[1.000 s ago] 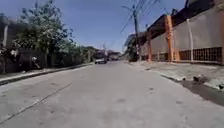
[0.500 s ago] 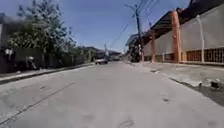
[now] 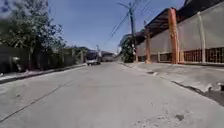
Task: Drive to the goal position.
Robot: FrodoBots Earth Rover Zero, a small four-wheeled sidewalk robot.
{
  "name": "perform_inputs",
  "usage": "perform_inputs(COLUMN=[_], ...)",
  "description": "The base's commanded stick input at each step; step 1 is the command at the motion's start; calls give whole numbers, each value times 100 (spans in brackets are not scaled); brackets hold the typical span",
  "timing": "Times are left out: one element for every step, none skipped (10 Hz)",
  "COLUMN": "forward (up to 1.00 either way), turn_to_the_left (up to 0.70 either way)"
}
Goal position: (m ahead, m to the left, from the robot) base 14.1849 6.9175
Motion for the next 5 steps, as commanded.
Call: perform_inputs(forward=[100,100,100,100,100], turn_to_the_left=[2,2,2,2,2])
